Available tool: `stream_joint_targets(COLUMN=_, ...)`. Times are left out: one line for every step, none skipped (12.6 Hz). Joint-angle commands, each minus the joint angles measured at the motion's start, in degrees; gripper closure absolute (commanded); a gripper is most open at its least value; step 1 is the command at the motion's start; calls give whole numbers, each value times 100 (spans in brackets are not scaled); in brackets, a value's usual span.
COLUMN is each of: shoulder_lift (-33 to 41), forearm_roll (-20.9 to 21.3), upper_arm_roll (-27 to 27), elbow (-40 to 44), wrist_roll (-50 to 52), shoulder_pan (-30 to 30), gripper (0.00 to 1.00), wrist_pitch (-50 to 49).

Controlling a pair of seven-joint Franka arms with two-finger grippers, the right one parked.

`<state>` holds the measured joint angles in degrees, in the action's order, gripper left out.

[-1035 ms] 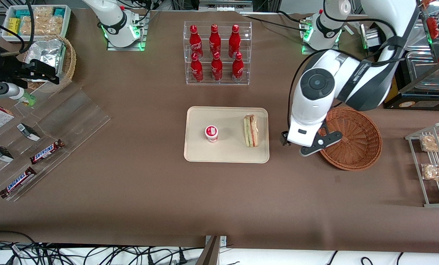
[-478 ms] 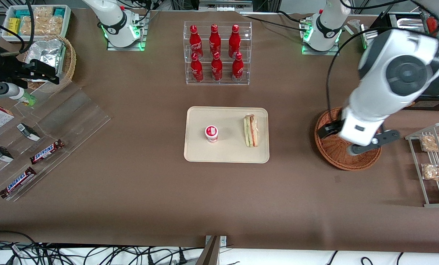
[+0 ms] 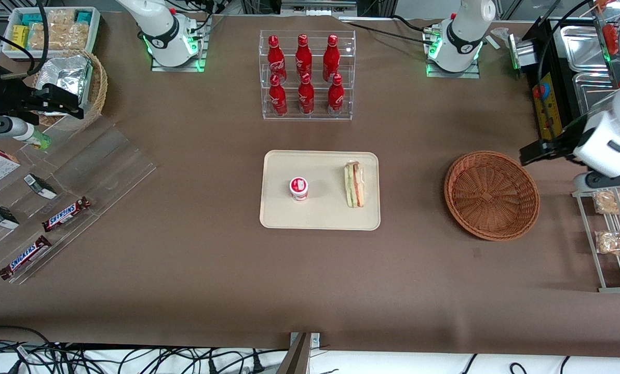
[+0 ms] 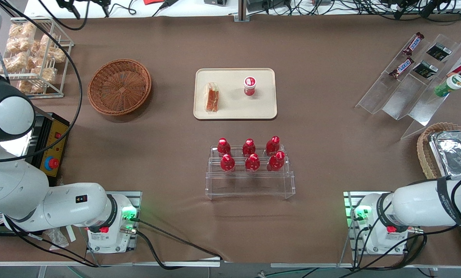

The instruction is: Place sandwich from basket to tray

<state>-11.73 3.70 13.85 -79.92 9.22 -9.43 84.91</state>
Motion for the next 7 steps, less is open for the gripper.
stream_joint_targets(shoulder_lift=513, forearm_roll=-212, upper_arm_roll=-496, elbow=-480, wrist_roll=-927, shoulder_pan=327, gripper=0, wrist_pitch=-9)
stream_joint_targets(shoulder_lift=566, forearm_roll=-212, upper_arm_roll=-506, elbow=-515, wrist_roll=-1070, shoulder_pan=345, gripper=0, wrist_pitch=-9)
stream_joint_targets(shoulder_lift=584, forearm_roll=-221, upper_arm_roll=-497, elbow=-516, wrist_roll=-1063, shoulder_pan=354, gripper=0, wrist_pitch=-9)
stream_joint_targets(shoulder_lift=601, forearm_roll=-221, upper_arm_roll=-453, elbow=-498, wrist_roll=-1089, shoulder_pan=363, gripper=0, wrist_pitch=-9)
stream_joint_targets(shoulder_lift=593, forearm_roll=-299, upper_arm_roll=-436, elbow=-472, wrist_roll=-1098, shoulder_pan=337, gripper=0, wrist_pitch=-18)
stream_joint_targets(shoulder_lift=566, forearm_roll=-465, upper_arm_roll=-435, elbow=-454, wrist_roll=-1098, shoulder_pan=311, gripper=0, wrist_pitch=-18)
stream_joint_targets(shoulder_lift=540, forearm_roll=-493, upper_arm_roll=-435, elbow=-428, wrist_roll=-1098, shoulder_pan=310, gripper=0, wrist_pitch=-27)
